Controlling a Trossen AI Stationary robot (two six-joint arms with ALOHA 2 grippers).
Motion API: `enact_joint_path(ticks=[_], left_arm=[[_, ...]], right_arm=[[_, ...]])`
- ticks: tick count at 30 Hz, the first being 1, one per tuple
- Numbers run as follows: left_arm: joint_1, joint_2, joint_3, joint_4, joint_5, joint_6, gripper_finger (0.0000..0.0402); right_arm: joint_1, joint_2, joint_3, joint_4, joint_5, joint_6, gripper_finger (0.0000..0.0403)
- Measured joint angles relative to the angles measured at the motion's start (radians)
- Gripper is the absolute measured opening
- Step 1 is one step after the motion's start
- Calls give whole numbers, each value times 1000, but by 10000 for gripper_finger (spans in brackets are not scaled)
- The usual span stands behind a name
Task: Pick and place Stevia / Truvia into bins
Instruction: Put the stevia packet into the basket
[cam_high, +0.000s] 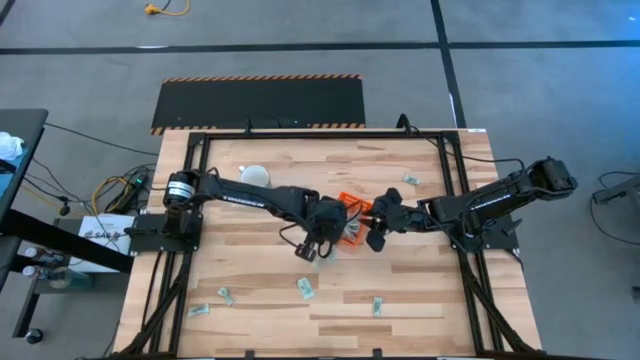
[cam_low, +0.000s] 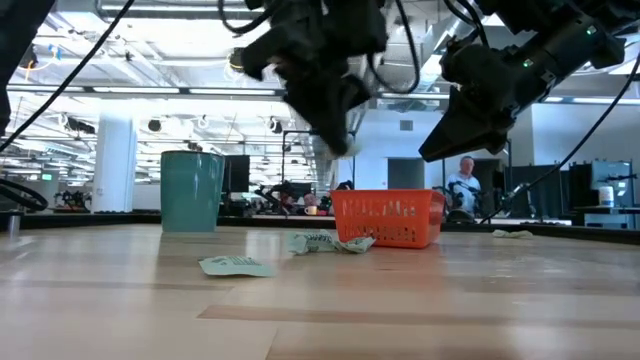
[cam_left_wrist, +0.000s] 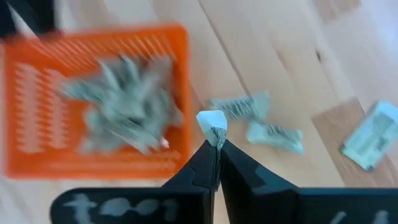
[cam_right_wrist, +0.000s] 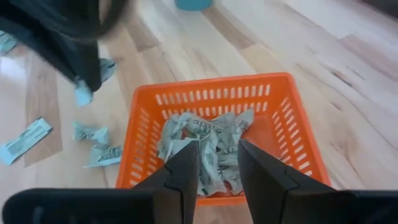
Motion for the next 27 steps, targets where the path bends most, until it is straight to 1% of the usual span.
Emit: enact_joint_path(ticks=[2, 4, 8, 12, 14, 15, 18, 20, 27], left_arm=[[10, -1, 15, 36, 0, 33, 2], [25, -1, 16, 110, 11, 59, 2], [66, 14, 20, 248, 91, 79, 2], [111, 52, 18, 296, 163, 78, 2], [131, 68, 12, 290, 187, 68, 2], [138, 80, 13, 322, 192, 60, 2], [158, 95, 3, 315, 188, 52, 2], [161, 106, 5, 354, 189, 47, 2], [164, 117, 4, 324, 187, 24, 3]], right_arm=[[-2, 0, 0, 0, 21, 15, 104], [-9, 0, 0, 0, 37, 14, 104], [-29, 0, 0, -8, 56, 15, 104], [-53, 0, -1, -57, 60, 46, 104], [-69, -1, -1, -84, 59, 66, 104], [-75, -1, 0, -104, 59, 71, 104], [-94, 0, -1, -136, 60, 78, 104], [-103, -1, 0, -146, 60, 78, 104], [-146, -16, 1, -170, 61, 94, 104]])
